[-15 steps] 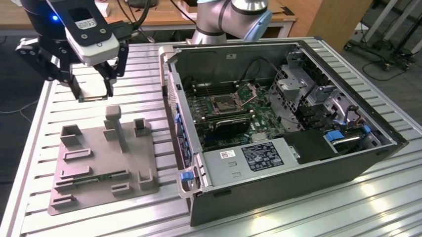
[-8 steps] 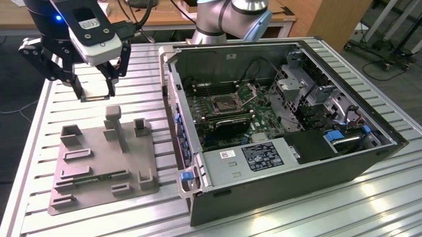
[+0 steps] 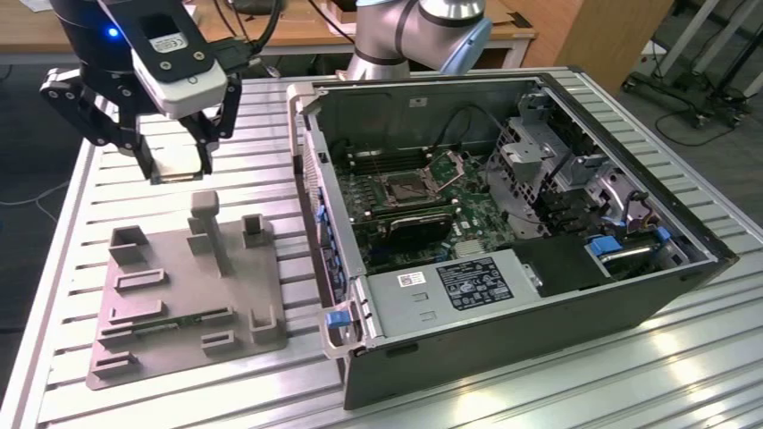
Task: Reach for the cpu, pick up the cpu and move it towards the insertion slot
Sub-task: 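Pick up the cpu and move it towards the insertion slot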
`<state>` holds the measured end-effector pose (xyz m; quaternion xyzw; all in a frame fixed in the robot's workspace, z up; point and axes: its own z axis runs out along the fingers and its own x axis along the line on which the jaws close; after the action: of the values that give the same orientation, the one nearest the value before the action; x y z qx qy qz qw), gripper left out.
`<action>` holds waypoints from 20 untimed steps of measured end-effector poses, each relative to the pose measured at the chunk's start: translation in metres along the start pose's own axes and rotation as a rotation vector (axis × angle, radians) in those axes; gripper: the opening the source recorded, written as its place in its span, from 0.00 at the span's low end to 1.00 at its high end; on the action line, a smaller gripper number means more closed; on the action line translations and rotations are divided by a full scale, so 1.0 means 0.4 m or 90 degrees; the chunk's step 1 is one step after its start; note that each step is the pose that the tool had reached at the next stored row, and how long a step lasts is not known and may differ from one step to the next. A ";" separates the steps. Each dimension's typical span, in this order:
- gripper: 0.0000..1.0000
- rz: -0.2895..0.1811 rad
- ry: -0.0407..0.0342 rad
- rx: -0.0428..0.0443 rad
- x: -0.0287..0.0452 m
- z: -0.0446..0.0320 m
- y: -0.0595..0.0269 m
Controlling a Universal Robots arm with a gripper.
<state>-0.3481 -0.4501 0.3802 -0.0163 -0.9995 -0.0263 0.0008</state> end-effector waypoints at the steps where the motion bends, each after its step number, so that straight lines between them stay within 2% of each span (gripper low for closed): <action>1: 0.55 0.000 0.0000 0.0000 -0.001 0.000 0.000; 6: 0.55 0.000 -0.0001 0.0000 -0.008 0.000 0.000; 8: 0.55 0.000 0.0000 0.0000 -0.021 0.000 0.001; 20: 0.55 0.000 0.0000 0.0000 -0.044 0.000 0.002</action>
<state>-0.3306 -0.4501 0.3801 -0.0163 -0.9995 -0.0263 0.0008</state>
